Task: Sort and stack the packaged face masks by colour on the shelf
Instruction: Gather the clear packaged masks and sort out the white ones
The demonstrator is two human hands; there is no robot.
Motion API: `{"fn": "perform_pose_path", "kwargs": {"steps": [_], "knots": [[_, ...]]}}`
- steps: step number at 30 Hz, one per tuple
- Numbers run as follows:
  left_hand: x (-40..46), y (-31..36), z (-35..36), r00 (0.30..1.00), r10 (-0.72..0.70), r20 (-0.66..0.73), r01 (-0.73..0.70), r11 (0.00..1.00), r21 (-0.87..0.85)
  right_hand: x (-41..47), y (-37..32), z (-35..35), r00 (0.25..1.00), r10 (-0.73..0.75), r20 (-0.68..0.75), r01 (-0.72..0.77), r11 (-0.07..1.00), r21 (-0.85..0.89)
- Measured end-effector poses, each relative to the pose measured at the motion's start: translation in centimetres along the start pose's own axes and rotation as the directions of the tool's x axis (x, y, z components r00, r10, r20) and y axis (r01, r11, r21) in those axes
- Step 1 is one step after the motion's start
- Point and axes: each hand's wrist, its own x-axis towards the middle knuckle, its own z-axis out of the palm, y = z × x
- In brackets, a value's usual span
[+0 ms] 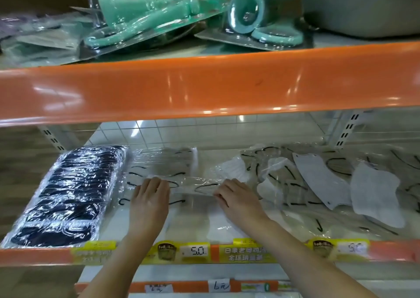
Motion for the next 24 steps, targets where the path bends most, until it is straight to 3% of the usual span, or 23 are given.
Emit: {"fn": "perform_pose_path", "kwargs": {"steps": [9,19,24], "knots": [[-3.3,-4.9,-0.2,0.987,-0.005,0.160,0.018,0.997,-0.081,0.6,-3.7,3.4,1.000,-0.017,0.019,0.018,0.999,-0.044],[-4.4,-7.9,-0.4,0.928,-0.087,0.363,0.142,0.982,-0.127,1.0,-6.1,5.4,0.999,0.007,0.041,-0.006,0.999,-0.033],[-4.7,-8.1,-0.6,0.912,-0.074,0.404,0.143,0.979,-0.143,0.7,-6.0,4.9,0.986,0.070,0.148,-0.065,0.997,-0.042]]}}
